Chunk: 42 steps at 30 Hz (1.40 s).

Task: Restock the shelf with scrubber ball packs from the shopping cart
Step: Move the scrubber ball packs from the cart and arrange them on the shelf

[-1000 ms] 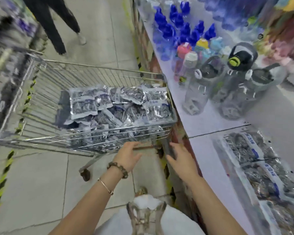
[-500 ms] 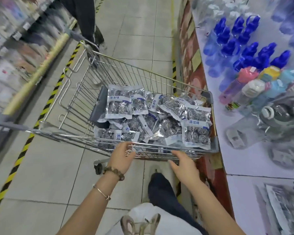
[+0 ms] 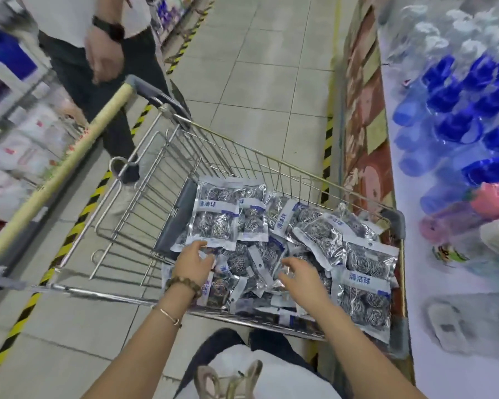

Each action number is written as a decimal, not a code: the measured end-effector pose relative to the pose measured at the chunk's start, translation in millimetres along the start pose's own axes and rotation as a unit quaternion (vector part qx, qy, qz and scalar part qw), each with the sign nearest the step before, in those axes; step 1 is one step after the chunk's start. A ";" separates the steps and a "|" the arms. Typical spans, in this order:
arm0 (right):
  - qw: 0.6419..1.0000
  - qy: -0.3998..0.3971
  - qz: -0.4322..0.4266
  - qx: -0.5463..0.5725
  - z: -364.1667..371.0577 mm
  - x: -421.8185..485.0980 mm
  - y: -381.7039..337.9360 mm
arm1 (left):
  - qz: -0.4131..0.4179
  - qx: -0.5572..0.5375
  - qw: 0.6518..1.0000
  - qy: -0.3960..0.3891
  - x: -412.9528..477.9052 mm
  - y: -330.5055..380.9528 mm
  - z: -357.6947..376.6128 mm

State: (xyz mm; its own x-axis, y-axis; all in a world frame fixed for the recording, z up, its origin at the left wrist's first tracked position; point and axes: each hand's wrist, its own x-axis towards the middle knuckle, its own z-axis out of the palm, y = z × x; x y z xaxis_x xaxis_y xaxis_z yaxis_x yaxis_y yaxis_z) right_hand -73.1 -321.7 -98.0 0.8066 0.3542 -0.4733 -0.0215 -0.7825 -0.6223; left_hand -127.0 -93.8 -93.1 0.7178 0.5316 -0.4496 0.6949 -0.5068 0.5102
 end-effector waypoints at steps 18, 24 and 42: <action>0.975 0.003 0.206 0.081 28.2 176.7 -50.3 | -0.153 -0.026 0.985 -0.070 149.3 -14.3 1.4; 0.955 0.030 0.281 0.088 41.1 216.2 -55.5 | -0.185 -0.068 0.980 -0.032 167.4 -18.3 12.2; 0.924 0.046 0.312 0.214 47.9 213.2 -69.4 | -0.189 -0.171 0.967 0.007 163.2 -4.6 7.5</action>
State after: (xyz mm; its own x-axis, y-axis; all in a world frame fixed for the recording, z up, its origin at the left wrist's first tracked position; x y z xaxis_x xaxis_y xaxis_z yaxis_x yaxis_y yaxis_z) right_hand 72.1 -167.4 -185.5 0.6041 -0.1580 -0.7811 -0.7159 -0.5381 -0.4449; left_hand -12.7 -9.8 -174.3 0.4129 0.6450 -0.6430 0.8509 -0.0215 0.5248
